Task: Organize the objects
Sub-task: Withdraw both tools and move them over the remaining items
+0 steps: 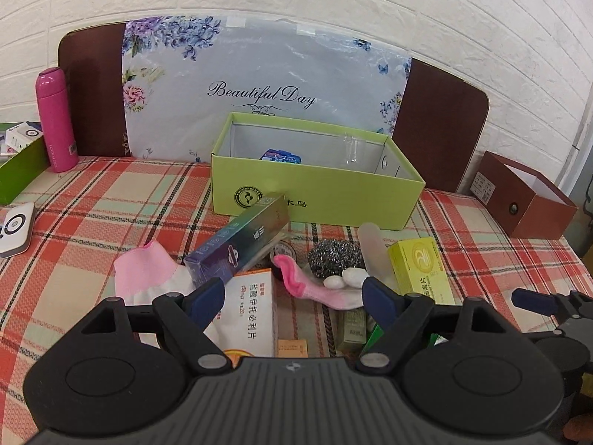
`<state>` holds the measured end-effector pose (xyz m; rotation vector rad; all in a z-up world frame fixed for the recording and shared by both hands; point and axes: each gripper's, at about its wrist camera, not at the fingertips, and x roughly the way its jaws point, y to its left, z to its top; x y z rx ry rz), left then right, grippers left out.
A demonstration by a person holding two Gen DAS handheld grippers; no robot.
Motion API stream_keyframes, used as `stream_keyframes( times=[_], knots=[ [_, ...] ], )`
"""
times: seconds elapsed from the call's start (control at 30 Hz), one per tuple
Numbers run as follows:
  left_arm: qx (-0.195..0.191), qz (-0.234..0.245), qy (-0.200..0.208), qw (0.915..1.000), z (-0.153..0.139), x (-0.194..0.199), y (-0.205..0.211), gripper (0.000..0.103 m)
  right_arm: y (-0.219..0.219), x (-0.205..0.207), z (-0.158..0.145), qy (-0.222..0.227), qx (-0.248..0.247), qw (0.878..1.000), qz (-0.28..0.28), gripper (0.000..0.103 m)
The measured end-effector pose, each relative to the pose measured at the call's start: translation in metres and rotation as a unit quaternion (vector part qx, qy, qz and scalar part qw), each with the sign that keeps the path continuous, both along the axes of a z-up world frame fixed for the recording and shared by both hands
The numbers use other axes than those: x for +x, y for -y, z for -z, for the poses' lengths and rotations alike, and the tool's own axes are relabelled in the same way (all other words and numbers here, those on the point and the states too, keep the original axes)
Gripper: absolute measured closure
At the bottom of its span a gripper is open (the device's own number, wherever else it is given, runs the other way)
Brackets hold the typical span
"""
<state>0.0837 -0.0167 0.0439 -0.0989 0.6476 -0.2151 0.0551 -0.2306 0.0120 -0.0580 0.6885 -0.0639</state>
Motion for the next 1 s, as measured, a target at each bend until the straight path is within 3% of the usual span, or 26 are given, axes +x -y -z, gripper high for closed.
stream_keyframes(
  times=[0.5,0.67,0.77,0.87,1.0],
  knots=[
    [0.036,0.008,-0.028,0.9989,0.029,-0.037,-0.004,0.019,-0.008,-0.038,0.021,-0.032,-0.002,0.999,-0.008,0.000],
    [0.039,0.009,-0.047,0.9981,0.041,-0.044,-0.014,0.019,-0.015,-0.053,0.030,-0.028,0.044,0.997,-0.064,0.000],
    [0.019,0.013,-0.058,0.9980,0.047,-0.043,-0.021,0.020,-0.025,-0.060,0.035,-0.020,0.059,0.992,-0.112,0.001],
    [0.010,0.020,-0.057,0.9981,0.048,-0.040,-0.023,0.028,-0.040,-0.058,0.038,-0.012,0.058,0.986,-0.153,0.010],
    [0.009,0.026,-0.062,0.9977,0.051,-0.030,-0.022,0.032,-0.055,-0.050,0.043,-0.017,0.061,0.980,-0.190,0.015]
  ],
)
